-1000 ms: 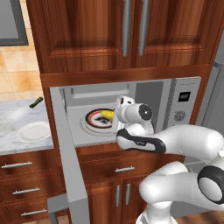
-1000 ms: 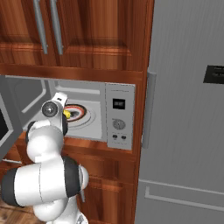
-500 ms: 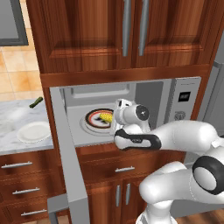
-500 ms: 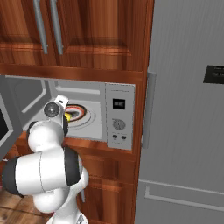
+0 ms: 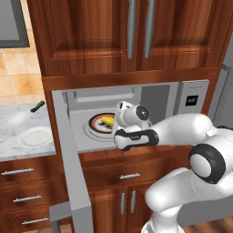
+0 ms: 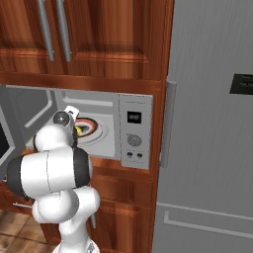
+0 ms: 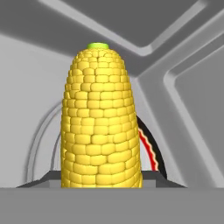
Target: Pick the corn from the counter and place it in the microwave.
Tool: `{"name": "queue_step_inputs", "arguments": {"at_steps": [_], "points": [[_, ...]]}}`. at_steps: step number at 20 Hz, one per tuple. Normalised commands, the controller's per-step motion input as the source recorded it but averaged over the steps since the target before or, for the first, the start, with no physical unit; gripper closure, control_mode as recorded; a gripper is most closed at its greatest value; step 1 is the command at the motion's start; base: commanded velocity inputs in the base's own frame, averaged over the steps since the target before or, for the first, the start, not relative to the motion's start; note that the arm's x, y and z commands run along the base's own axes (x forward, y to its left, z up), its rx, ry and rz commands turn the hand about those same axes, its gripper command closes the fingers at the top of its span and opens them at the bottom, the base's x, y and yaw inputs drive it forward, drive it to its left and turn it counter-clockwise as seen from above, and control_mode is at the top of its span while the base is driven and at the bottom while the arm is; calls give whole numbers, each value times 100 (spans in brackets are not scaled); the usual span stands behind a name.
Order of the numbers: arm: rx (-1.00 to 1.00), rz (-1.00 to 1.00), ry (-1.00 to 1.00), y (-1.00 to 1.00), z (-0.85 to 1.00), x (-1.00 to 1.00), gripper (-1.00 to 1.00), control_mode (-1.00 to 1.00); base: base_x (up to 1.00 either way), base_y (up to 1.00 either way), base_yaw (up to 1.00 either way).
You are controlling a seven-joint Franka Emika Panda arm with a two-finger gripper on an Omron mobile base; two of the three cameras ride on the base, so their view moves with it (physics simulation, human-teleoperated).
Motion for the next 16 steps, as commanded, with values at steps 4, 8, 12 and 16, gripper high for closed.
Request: {"name": "queue_step_inputs", "arguments": {"at_steps": [4,8,12,16], "points": [[0,0,0,14,-13,18,100,-100,0,0,0],[0,0,0,15,-18,28,100,-100,0,0,0],[0,0,0,3,-17,21,100,-100,0,0,0],[0,0,0,0,-8,26,100,-100,0,0,0]]}}
